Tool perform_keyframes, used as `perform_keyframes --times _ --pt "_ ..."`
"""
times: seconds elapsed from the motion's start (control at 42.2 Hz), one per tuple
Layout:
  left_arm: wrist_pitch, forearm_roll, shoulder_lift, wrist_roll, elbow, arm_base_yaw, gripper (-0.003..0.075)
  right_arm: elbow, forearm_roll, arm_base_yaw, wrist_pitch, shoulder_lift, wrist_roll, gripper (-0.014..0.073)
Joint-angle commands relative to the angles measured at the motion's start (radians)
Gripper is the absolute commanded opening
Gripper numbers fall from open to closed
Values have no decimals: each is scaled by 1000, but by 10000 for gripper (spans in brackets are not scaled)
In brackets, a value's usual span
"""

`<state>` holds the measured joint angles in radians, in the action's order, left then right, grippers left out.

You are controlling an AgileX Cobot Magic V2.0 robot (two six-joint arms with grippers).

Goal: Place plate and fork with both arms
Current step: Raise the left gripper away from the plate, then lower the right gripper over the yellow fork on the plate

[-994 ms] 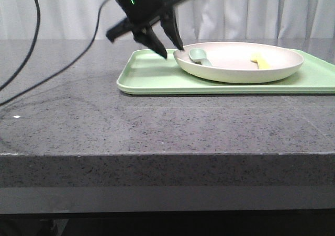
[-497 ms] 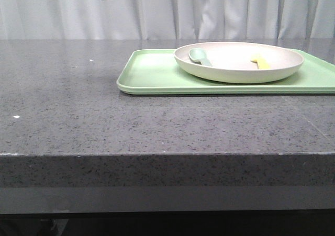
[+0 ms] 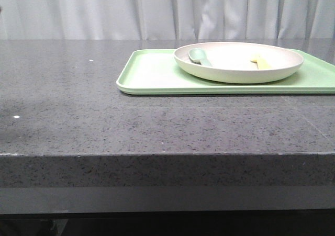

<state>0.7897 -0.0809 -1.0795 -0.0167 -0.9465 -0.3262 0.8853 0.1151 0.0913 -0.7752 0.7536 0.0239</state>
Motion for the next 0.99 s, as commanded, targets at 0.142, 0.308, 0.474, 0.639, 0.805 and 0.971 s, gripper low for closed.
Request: perform_keyframes --times 0.142,0.308,0.474,0.639,0.805,0.971 --pt "-42 -198 170 -233 129 63 244 194 20 105 -77 243 35 569" --pt "-38 -289 228 -349 157 52 244 335 -2 161 -132 433 32 569" --pt "-38 -289 244 -355 157 50 244 514 -38 162 -230 622 -33 569" --pt "-42 -289 242 -355 157 50 244 675 -94 157 -298 784 -102 516" --pt "-50 -287 242 -355 157 50 243 819 -101 124 -368 926 -149 463" --pt "-50 -287 242 -355 157 50 243 947 -99 95 -432 1036 -181 419"
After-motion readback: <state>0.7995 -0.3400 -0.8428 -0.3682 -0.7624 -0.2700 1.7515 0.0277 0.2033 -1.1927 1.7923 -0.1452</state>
